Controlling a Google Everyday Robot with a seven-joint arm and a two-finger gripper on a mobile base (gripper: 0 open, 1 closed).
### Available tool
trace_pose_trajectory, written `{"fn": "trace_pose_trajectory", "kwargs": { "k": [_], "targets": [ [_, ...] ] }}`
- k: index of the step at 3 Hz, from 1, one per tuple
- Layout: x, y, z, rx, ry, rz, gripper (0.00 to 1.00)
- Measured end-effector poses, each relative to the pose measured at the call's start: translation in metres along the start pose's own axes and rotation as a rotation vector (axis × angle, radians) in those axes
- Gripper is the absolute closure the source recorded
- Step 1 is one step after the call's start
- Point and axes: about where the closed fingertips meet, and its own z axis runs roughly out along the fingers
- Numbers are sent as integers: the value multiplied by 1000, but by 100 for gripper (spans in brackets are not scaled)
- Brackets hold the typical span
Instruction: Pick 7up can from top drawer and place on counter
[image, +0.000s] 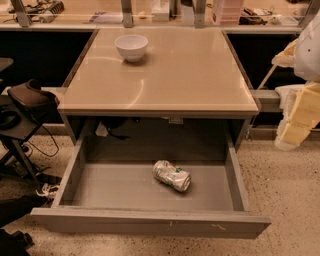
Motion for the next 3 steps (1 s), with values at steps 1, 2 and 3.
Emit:
{"fn": "trace_pose_trajectory", "kwargs": {
  "k": [1, 2, 3],
  "targets": [
    [0, 0, 0, 0, 0, 0, 0],
    [-1, 0, 7, 10, -23, 12, 0],
    [5, 2, 47, -1, -66, 69, 0]
  ]
}}
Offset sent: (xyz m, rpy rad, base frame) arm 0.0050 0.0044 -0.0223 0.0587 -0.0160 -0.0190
